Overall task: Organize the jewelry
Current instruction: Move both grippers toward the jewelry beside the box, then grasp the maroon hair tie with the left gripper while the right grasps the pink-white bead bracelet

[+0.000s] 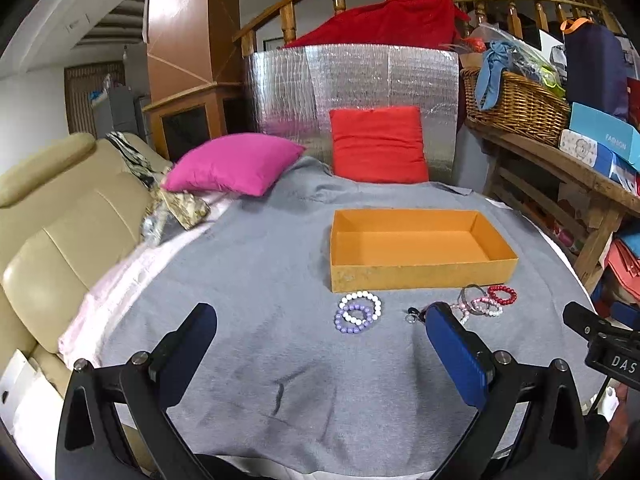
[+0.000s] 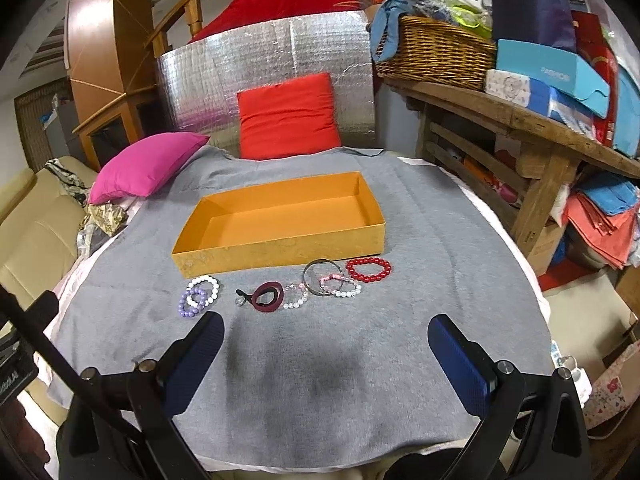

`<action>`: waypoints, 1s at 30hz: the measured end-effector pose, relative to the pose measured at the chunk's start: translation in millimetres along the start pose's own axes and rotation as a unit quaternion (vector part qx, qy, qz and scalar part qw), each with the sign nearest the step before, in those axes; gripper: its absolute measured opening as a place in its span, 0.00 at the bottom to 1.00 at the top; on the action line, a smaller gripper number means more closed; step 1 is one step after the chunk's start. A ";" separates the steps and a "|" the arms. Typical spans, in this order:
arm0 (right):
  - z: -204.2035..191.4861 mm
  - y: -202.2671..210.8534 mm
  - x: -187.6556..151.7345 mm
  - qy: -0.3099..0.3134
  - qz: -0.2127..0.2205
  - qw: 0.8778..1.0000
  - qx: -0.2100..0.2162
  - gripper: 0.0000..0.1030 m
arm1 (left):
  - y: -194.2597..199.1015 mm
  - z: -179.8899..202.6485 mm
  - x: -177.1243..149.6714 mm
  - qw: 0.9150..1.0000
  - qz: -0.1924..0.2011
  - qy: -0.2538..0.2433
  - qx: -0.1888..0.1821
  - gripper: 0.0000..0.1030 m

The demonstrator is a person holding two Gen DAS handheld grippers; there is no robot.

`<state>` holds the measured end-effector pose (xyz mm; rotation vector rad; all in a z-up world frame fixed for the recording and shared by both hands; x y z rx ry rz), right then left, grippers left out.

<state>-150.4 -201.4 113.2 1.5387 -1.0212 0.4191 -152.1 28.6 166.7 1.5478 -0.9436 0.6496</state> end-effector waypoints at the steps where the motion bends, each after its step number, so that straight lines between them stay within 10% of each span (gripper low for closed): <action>1: 1.0 -3.7 0.1 0.000 -0.002 1.000 0.005 1.00 | -7.8 -0.1 -2.2 1.000 -0.003 0.003 -0.015 1.00; 18: 28.2 -169.3 -2.4 -0.068 -0.128 0.986 0.080 0.66 | -168.3 25.9 -31.9 0.992 -0.085 -0.010 -0.092 1.00; 30: 64.6 -206.5 0.9 -0.118 -0.163 0.978 0.047 0.53 | -210.3 100.6 -25.0 0.973 -0.084 -0.083 -0.196 0.88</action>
Point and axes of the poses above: each gripper's, at about its wrist camera, not at the fingertips, and y roughly against the way its jaws point, z to its right, x to its top, the point moved 6 cm from there along -y, roughly the way its jaws point, and after that the axes turned 10 degrees about -y, right-handed, at the moved point
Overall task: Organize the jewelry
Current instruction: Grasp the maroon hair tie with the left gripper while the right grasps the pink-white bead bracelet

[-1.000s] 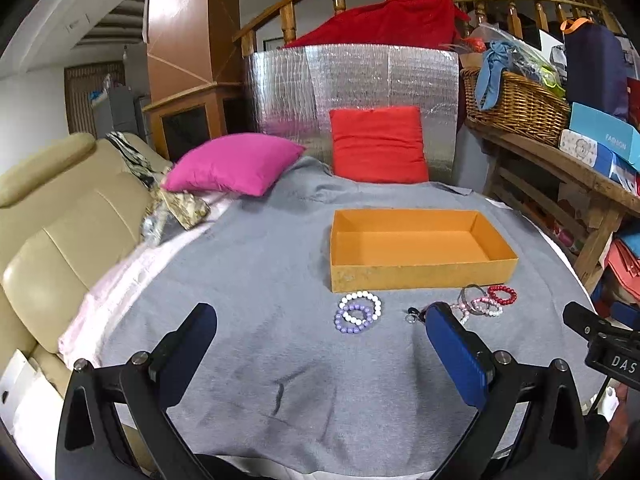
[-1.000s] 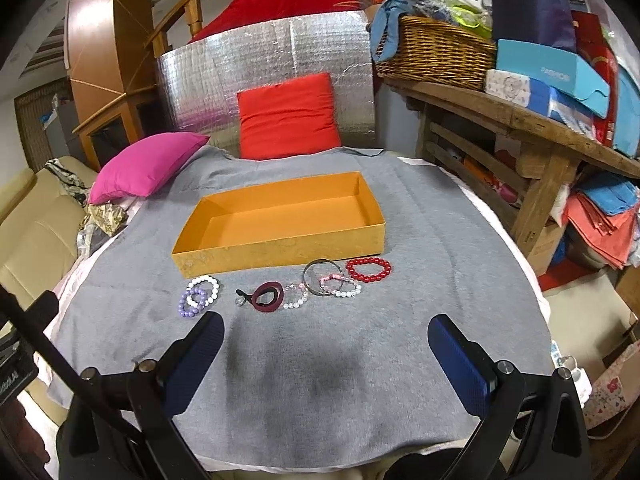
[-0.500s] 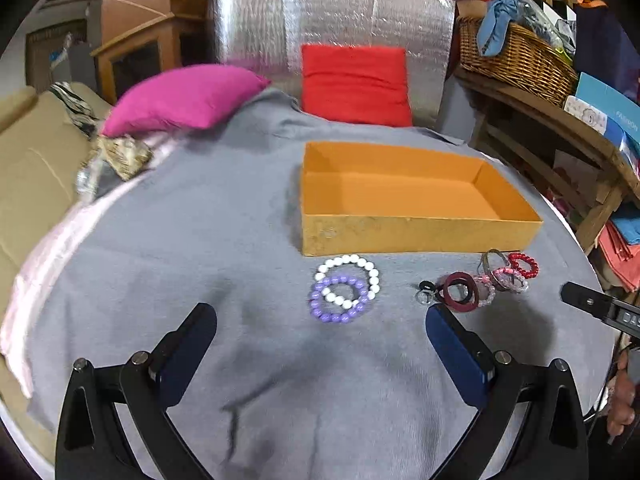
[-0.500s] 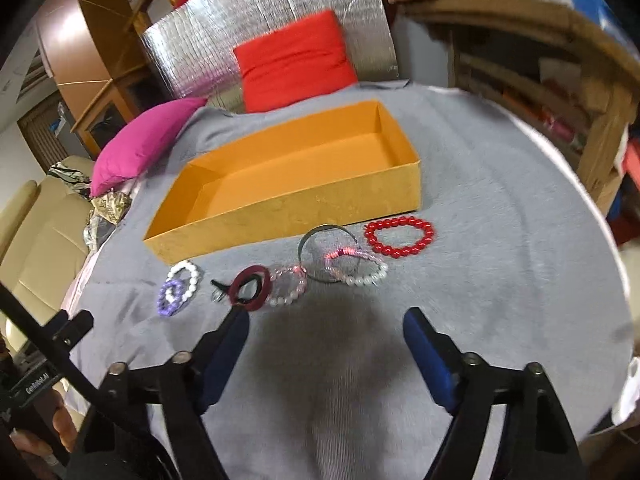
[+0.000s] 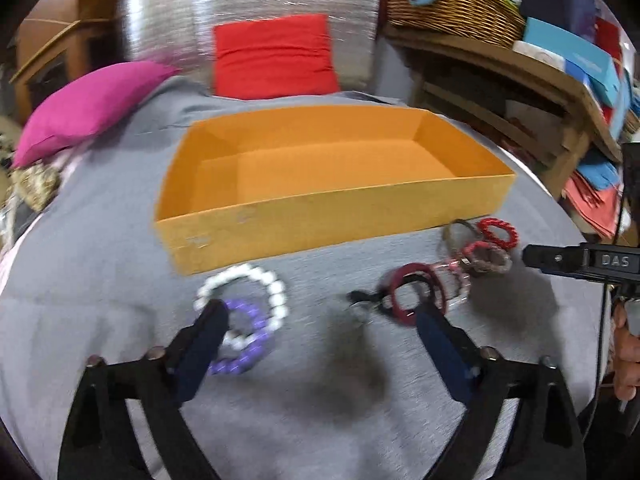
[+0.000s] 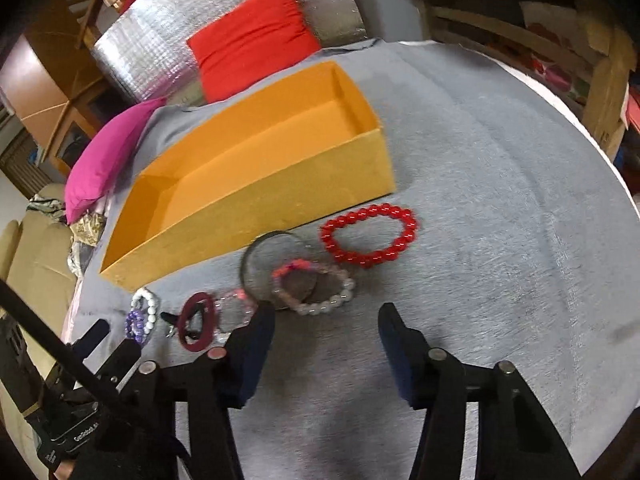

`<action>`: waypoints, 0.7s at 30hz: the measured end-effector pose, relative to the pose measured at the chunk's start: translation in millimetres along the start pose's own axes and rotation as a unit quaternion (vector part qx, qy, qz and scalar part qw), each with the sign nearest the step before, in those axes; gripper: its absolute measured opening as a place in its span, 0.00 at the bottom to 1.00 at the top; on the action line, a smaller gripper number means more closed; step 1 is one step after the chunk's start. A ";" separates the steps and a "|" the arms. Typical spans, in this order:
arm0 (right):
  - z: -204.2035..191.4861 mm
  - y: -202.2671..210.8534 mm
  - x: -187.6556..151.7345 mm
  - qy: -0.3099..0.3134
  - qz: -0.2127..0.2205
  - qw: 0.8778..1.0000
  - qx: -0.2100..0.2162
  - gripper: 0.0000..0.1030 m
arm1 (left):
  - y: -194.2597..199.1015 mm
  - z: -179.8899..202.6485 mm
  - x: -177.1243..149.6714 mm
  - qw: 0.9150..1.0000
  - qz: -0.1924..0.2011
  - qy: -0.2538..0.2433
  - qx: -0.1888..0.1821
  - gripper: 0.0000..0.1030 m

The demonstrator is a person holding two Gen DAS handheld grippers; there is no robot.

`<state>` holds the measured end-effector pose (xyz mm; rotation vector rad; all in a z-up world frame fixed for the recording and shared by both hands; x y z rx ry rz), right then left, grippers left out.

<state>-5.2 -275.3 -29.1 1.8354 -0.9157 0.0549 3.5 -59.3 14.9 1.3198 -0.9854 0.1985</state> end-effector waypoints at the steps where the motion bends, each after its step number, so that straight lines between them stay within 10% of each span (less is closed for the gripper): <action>1: 3.0 -0.7 1.3 -0.005 -0.003 1.000 0.000 0.52 | -1.9 3.1 3.6 1.000 0.003 -0.004 -0.009 0.88; 21: 12.3 -24.6 19.7 -0.072 -0.035 0.997 0.022 0.44 | -57.3 41.6 18.5 0.989 -0.045 -0.042 -0.136 0.11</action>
Point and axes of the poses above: each gripper's, at about its wrist camera, not at the fingertips, and y roughly against the way its jaws point, z to its right, x to its top, the point moved 6 cm from there along -y, roughly the way its jaws point, and after that the axes turned 10 degrees about -y, right-handed, at the moved point
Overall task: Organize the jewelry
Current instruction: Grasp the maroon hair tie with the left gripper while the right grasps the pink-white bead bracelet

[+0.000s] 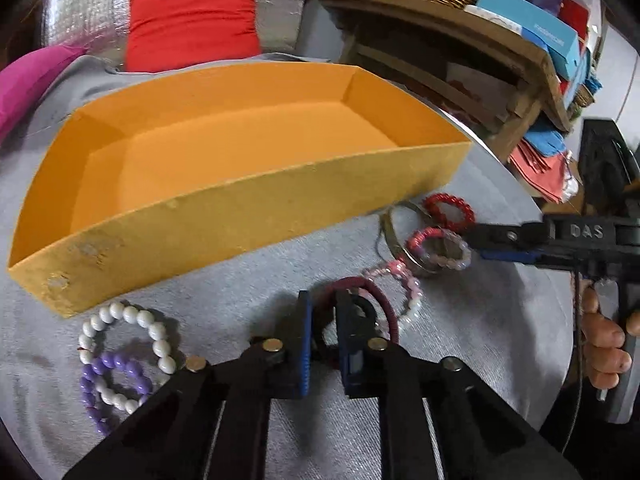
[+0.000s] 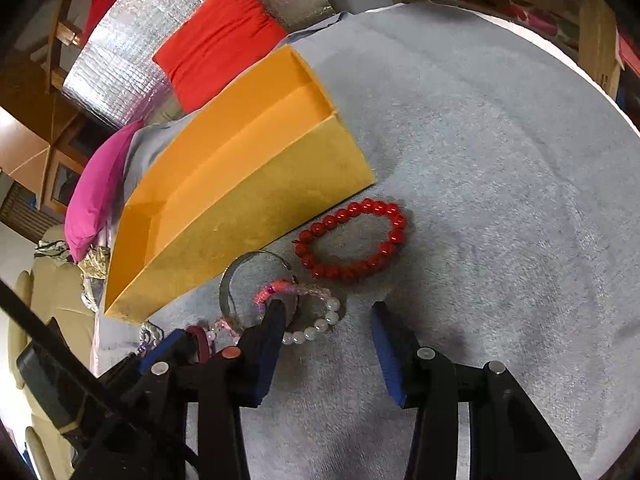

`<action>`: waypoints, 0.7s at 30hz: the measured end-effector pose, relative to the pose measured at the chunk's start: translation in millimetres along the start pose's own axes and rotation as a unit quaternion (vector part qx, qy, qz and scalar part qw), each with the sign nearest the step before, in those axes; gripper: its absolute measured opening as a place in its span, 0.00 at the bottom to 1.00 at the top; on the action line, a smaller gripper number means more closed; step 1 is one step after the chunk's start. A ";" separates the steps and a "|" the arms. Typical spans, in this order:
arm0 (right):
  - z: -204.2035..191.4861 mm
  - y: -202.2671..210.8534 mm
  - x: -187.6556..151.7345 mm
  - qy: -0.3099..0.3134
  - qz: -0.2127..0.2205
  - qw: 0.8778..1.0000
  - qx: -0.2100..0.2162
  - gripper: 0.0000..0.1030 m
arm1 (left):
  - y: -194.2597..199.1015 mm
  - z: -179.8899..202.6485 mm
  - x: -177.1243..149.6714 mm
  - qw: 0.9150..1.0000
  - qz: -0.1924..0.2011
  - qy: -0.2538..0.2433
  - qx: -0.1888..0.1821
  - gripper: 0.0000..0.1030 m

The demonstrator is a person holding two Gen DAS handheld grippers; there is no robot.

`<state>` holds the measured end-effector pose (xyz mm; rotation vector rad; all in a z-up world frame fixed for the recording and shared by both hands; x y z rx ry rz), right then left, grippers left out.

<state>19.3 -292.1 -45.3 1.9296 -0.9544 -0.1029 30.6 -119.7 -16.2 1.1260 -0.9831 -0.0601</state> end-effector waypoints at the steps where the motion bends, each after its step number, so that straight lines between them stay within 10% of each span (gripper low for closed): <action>1: -2.9 -2.4 -0.9 0.004 0.000 1.000 -0.004 0.42 | 1.8 1.3 -1.7 1.000 0.002 -0.001 -0.004 0.10; 10: -21.9 -10.3 -10.7 0.081 0.040 0.992 -0.093 0.08 | 16.7 -1.1 -12.7 1.000 0.011 -0.006 -0.006 0.05; 21: -36.1 35.7 -12.0 0.103 0.110 0.988 -0.034 0.08 | 58.7 -21.0 -16.5 0.998 0.059 -0.005 0.008 0.05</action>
Point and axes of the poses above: each gripper's, at about its wrist camera, not at the fingertips, and y roughly against the way its jaws point, z to its right, x to its top, the point moved 6 cm from there along -y, roughly the way its jaws point, and after that the axes turned 10 degrees about -y, right-handed, at the moved point
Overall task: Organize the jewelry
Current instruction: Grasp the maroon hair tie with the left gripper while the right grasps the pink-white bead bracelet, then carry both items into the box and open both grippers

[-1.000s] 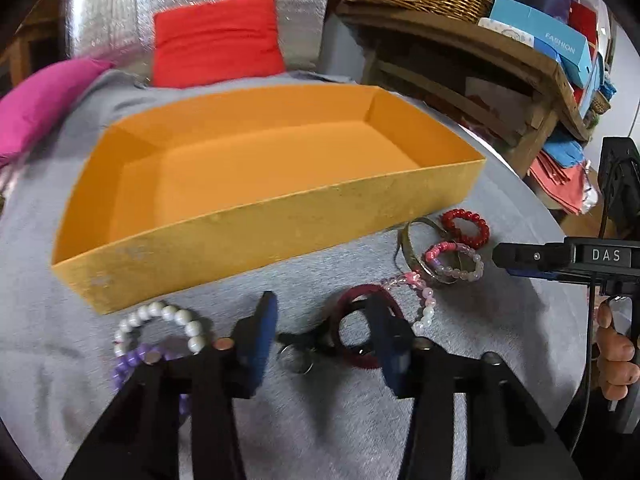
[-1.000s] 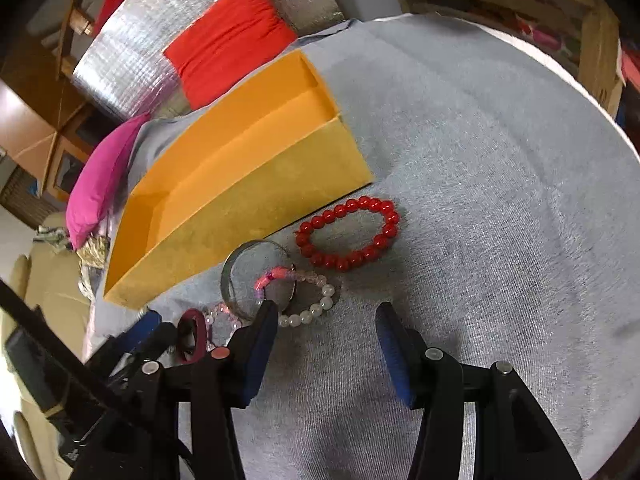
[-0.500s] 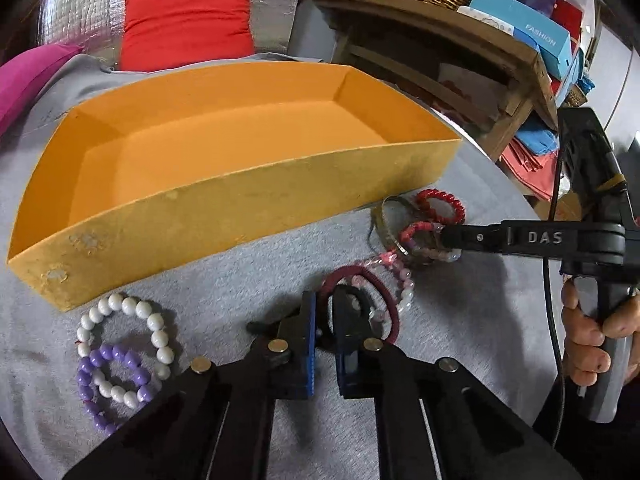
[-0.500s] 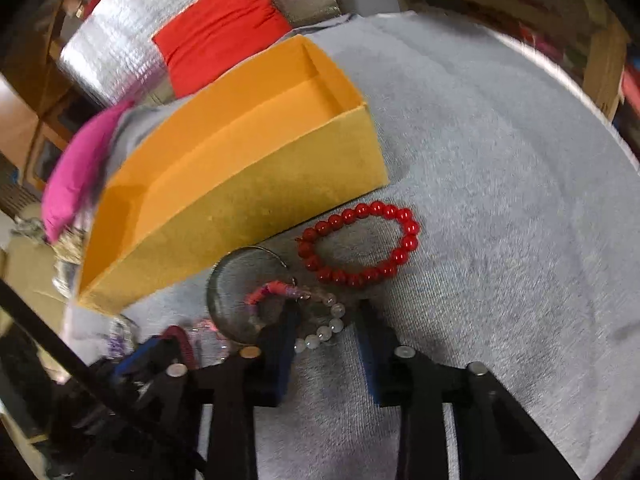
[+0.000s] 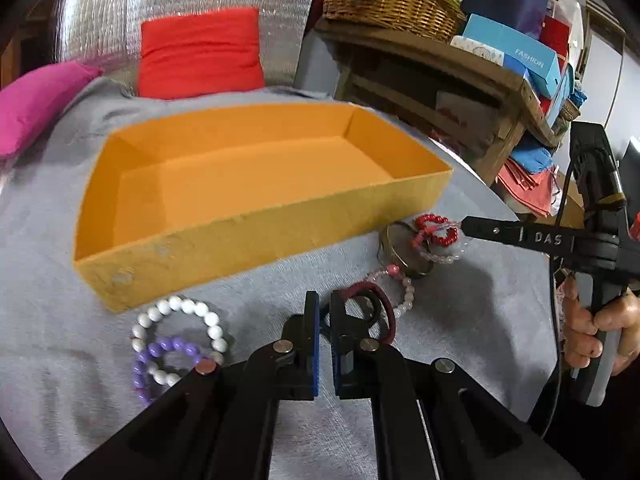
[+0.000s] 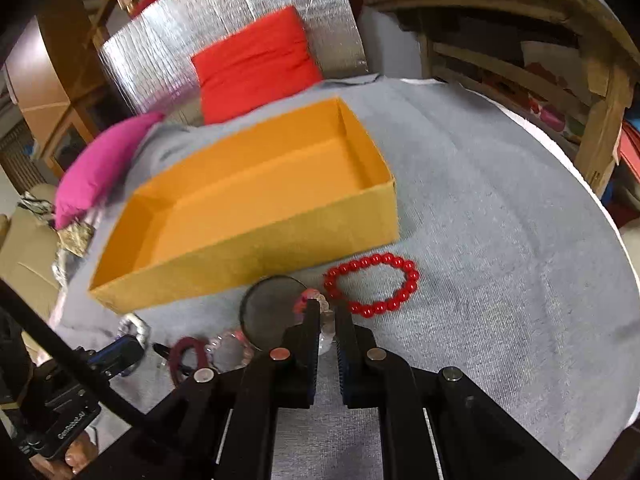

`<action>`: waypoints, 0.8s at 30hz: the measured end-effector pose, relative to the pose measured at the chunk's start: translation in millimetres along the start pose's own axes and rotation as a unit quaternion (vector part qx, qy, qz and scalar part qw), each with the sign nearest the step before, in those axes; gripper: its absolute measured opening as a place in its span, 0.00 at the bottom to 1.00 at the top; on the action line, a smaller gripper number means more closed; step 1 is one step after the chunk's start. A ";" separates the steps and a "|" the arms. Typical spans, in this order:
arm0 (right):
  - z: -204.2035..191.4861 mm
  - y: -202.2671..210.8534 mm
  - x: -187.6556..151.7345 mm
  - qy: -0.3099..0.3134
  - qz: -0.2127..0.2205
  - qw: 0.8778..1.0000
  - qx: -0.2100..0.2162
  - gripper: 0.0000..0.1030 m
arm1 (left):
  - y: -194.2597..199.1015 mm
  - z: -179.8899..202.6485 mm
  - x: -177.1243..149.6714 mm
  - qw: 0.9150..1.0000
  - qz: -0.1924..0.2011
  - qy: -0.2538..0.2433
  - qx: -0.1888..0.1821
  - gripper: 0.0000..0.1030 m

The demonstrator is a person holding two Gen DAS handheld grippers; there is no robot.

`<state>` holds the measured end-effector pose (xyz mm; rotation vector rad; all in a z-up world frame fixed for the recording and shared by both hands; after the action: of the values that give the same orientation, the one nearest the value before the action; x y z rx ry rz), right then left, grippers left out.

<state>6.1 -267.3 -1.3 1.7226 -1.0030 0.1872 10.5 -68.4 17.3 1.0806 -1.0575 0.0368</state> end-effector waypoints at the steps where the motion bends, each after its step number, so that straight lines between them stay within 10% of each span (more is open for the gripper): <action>1: -0.2 2.3 1.9 -0.003 0.005 1.000 0.004 0.08 | -0.9 0.5 -0.1 1.000 -0.001 0.000 -0.003 0.05; 6: -7.0 4.8 7.8 -0.009 0.018 1.000 0.022 0.08 | -22.0 15.1 2.9 1.000 -0.022 -0.021 -0.003 0.51; 10: -5.1 5.3 5.7 -0.011 0.014 1.000 0.026 0.08 | -36.1 19.6 2.8 0.999 -0.034 -0.025 -0.010 0.50; 14: -3.4 6.1 4.4 -0.015 0.011 0.999 0.029 0.08 | -42.2 22.3 -0.9 0.998 -0.045 -0.031 -0.020 0.10; 24: -9.0 21.1 12.1 -0.026 0.040 0.997 0.066 0.08 | -9.7 22.4 3.1 0.998 -0.007 -0.047 -0.033 0.05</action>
<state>2.2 -267.4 24.3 1.8163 -1.1192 0.2665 1.7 -91.1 14.1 1.0388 -1.1279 -0.0600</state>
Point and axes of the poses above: each gripper's, at about its wrist camera, not at the fingertips, and y roughly against the way its jaws point, z to its right, x to its top, the point moved 6 cm from there along -y, roughly the way its jaws point, and after that the axes turned 10 degrees about -y, right-handed, at the moved point
